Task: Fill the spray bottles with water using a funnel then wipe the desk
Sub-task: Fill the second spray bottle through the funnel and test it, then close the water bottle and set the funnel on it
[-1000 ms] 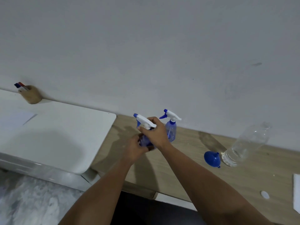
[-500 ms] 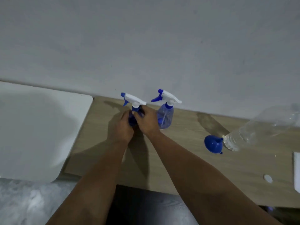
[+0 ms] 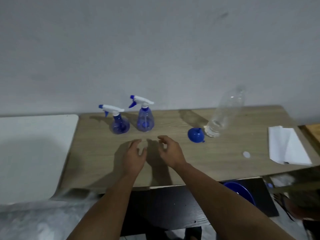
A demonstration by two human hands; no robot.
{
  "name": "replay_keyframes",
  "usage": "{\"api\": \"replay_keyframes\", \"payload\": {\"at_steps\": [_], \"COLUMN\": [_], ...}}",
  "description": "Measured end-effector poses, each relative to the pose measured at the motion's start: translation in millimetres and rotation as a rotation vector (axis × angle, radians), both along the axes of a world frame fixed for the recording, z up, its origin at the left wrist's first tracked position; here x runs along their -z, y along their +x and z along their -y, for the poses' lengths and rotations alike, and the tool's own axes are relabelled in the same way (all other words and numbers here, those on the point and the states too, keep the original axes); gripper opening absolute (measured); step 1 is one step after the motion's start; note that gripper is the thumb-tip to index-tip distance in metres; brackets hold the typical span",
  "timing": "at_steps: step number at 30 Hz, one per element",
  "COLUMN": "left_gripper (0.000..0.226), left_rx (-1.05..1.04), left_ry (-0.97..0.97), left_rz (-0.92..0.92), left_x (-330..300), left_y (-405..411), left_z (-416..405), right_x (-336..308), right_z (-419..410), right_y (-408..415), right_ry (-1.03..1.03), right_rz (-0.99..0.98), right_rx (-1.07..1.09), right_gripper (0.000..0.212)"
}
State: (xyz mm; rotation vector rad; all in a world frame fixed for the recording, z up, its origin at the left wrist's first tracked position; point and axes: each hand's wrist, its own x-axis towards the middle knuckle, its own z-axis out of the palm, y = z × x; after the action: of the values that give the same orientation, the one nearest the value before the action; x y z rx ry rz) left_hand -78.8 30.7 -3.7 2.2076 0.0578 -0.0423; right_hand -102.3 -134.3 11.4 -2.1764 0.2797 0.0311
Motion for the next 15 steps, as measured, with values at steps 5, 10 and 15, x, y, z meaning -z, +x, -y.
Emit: {"api": "replay_keyframes", "payload": {"at_steps": [5,10,15], "left_gripper": [0.051,0.085,0.118], "left_rx": [0.316,0.447,0.408], "left_ry": [0.013,-0.02,-0.153], "left_rz": [-0.058,-0.055,-0.103], "left_x": [-24.1,-70.3,-97.4], "left_y": [-6.0,3.8,18.1], "left_z": [103.7,206.7,276.4], "right_x": [-7.6,-5.3,9.9], "right_z": [129.2,254.0,316.7], "right_y": [-46.8,-76.8,-86.0], "right_ry": [-0.137,-0.299,-0.389], "right_rz": [-0.106,-0.3,-0.556], "right_rx": [0.284,0.414,0.292], "right_gripper": [0.029,0.046,0.055]}}
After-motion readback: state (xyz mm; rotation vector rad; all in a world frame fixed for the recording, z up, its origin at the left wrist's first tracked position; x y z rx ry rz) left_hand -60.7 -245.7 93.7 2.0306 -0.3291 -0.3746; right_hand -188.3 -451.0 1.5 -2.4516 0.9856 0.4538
